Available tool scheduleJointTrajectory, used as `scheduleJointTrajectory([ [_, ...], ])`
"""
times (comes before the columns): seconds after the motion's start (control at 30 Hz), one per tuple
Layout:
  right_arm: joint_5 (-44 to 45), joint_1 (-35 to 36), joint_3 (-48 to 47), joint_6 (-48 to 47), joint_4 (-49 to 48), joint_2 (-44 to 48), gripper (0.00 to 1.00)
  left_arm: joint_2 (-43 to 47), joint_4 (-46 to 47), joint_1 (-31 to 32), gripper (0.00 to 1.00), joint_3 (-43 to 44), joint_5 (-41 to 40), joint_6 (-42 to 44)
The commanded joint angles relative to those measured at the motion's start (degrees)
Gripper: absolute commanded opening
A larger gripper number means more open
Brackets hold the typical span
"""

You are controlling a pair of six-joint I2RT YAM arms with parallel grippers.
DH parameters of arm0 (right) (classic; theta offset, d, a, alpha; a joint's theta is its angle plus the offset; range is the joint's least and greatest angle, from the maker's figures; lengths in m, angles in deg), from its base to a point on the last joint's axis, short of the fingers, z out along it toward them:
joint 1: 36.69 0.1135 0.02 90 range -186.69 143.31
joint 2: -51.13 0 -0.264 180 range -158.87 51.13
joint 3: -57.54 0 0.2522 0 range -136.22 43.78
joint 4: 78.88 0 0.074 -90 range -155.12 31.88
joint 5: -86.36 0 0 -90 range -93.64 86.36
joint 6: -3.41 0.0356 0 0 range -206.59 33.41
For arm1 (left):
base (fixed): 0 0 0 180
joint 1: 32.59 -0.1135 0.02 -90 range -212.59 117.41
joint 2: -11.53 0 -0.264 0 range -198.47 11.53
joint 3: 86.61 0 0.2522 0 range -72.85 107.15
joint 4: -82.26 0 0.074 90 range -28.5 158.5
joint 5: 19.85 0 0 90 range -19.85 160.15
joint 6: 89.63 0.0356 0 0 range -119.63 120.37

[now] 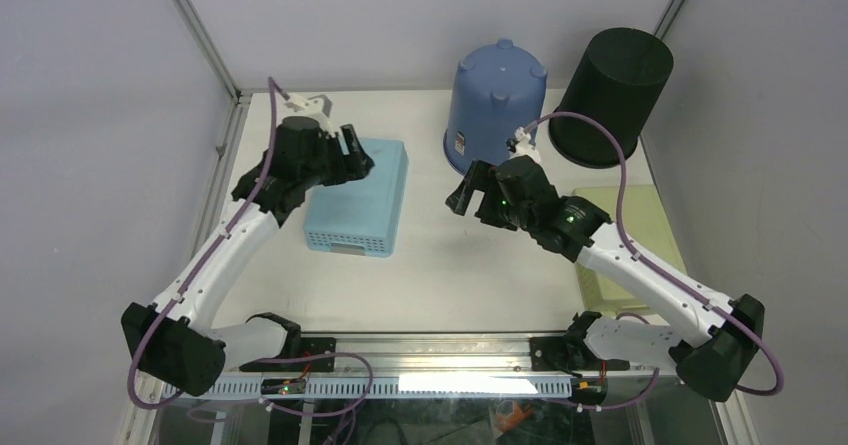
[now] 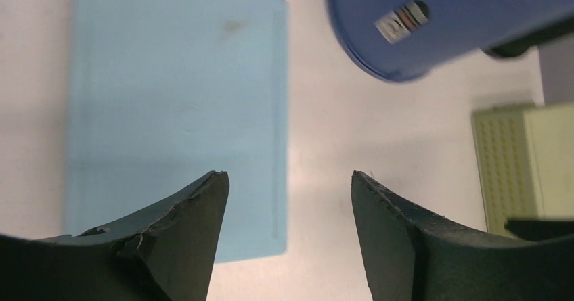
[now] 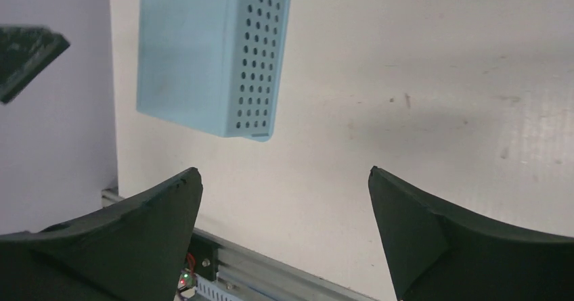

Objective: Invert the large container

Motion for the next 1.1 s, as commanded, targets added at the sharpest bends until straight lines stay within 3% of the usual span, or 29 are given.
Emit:
scheduleJointTrajectory([
  [0.0,10.69,-0.77,-4.3,-2.72,7.65,4.33,0.98,3.13,-5.8,10.97,0.68,-0.19,-11.2,0.96],
  [0.27,19.72,-1.43,-2.26,0.44,14.14,12.03,0.98,5.02,-8.93,36.03,0.67,-10.36,-18.64,-7.08],
  [0.4,20.07,-1.54,-1.46,1.35,14.28,12.68,0.98,1.71,-4.86,38.46,0.68,-13.95,-19.77,-9.28],
  [0.5,19.01,-1.54,-1.48,1.76,13.73,11.87,0.98,-0.71,0.85,35.68,0.71,-15.85,-20.39,-7.21],
  [0.63,17.81,-1.5,-2.03,1.43,13.17,10.91,0.98,-8.01,7.42,23.23,0.71,-14.56,-14.98,-1.66],
  [0.83,17.84,-1.62,-3.22,0.49,13.93,10.41,0.98,-16.32,11.27,10.19,0.75,-4.77,-11.5,0.01],
  [1.07,27.02,-1.88,-12.46,1.69,28.11,4.57,0.99,-12.15,4.08,8.49,0.91,5.54,-1.97,2.78],
])
